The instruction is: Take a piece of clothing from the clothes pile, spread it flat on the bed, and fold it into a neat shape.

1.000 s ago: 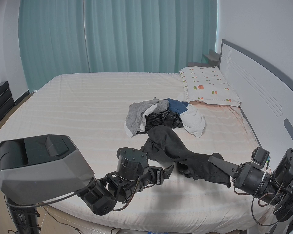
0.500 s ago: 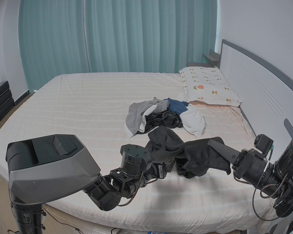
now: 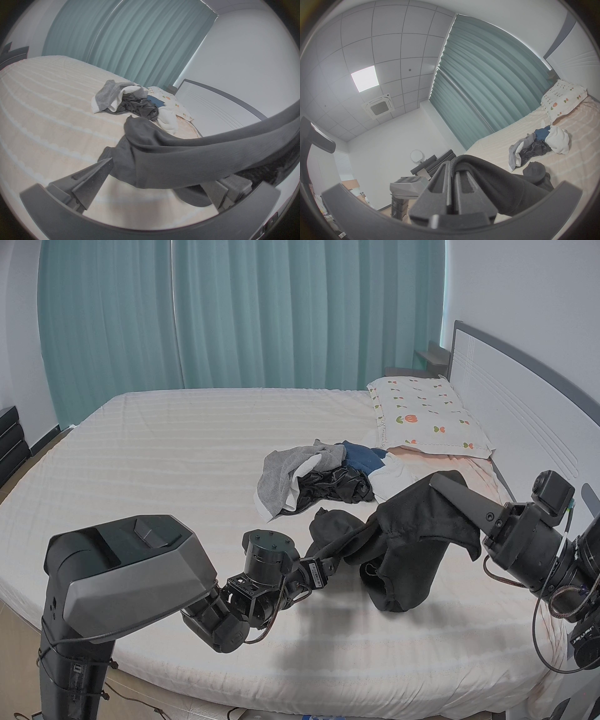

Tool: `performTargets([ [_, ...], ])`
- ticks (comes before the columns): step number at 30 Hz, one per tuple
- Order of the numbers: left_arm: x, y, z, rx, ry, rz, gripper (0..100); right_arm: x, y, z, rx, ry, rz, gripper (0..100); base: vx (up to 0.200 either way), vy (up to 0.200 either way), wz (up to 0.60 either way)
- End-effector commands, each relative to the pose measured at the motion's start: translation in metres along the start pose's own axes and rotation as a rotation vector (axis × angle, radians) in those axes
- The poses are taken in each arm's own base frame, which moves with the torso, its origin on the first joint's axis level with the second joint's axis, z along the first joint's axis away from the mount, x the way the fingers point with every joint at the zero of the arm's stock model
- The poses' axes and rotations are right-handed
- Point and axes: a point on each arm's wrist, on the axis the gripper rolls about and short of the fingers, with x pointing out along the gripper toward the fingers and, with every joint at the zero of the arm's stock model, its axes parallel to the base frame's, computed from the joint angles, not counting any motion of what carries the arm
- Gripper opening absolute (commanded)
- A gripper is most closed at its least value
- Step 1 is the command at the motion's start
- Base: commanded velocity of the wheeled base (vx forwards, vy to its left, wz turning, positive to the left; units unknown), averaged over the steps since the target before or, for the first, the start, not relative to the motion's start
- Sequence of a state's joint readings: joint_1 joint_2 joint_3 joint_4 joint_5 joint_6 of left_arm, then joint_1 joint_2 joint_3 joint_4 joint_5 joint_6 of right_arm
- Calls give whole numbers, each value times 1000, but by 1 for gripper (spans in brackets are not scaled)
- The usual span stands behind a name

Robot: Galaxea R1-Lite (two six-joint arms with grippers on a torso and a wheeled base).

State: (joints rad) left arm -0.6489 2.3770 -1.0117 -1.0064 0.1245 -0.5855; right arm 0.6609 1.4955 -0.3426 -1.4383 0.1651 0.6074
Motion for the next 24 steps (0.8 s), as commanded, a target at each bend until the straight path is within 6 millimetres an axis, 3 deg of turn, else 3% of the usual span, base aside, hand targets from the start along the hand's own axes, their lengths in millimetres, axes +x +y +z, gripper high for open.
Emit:
performTargets([
  [1,15,20,-8,-24,11,47,100,1,6,8,-7,-27,31,0,0,0,0],
  [9,51,39,-19,-90,-13,67,100,2,1,3,-3,-2,25,0,0,0,0],
  [13,54,38,-19,-122,-18,62,100,0,-5,2,3,4,-2,0,0,0,0],
  [14,53,38,-18,-134,-14,67,0,0,-10,2,2,6,-27,0,0,0,0],
  [16,51,39,-17,-142,-14,71,0,-1,-15,2,1,6,-46,0,0,0,0],
  [20,26,44,3,-164,-10,109,0,-2,-27,-4,6,33,-92,0,0,0,0],
  [24,6,36,23,-197,-31,101,0,-3,-36,-12,15,63,-125,0,0,0,0],
])
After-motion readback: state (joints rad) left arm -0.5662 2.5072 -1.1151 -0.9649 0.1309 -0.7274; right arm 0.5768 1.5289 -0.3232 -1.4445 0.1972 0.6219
